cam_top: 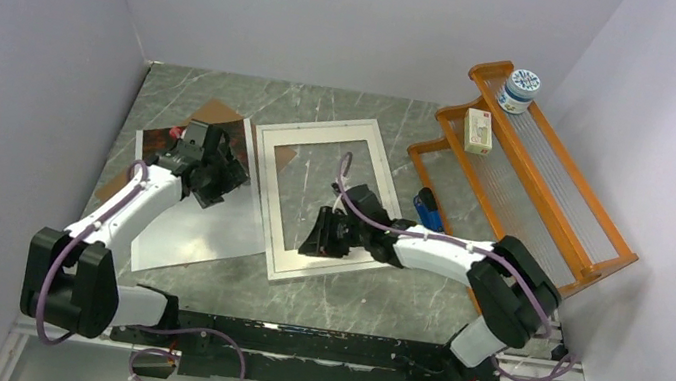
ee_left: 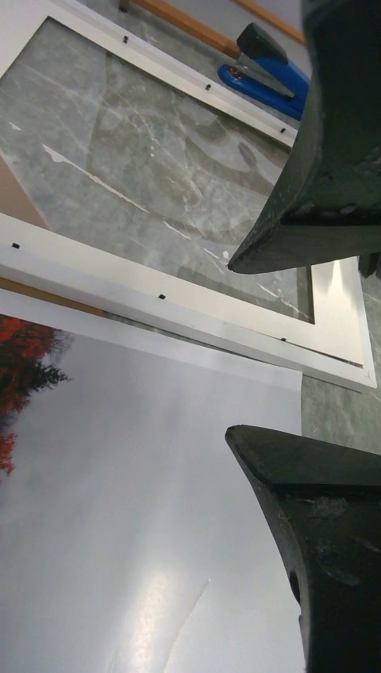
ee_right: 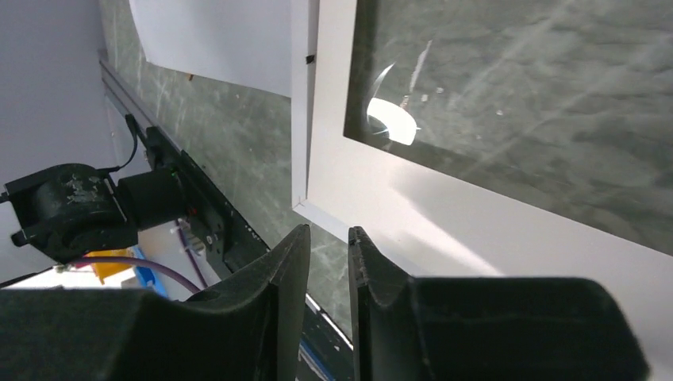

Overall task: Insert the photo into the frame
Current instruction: Adjust the photo frame item on the photo frame.

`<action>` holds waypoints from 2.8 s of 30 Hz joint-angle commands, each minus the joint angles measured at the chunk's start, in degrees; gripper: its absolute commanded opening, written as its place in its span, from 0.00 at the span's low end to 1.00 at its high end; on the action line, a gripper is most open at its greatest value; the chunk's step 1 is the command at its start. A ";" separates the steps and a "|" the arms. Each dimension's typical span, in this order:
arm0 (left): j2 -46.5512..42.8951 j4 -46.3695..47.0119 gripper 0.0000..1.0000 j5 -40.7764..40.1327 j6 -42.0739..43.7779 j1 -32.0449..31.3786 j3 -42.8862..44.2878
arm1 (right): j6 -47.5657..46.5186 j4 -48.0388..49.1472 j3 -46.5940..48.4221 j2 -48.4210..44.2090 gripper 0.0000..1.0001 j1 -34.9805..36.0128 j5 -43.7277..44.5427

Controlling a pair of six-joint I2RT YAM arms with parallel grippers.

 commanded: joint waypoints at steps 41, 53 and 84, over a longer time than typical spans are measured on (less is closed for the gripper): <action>3.45 4.35 0.76 9.92 4.44 1.78 -0.14 | -4.81 -11.44 7.92 -2.06 0.29 4.15 22.44; 21.27 7.60 0.72 4.99 12.16 1.77 15.77 | -2.48 -10.53 -1.07 -12.82 0.31 1.71 28.95; 52.74 6.73 0.33 -4.03 17.92 2.47 41.59 | -6.07 -12.10 -7.51 -23.07 0.29 -6.98 37.15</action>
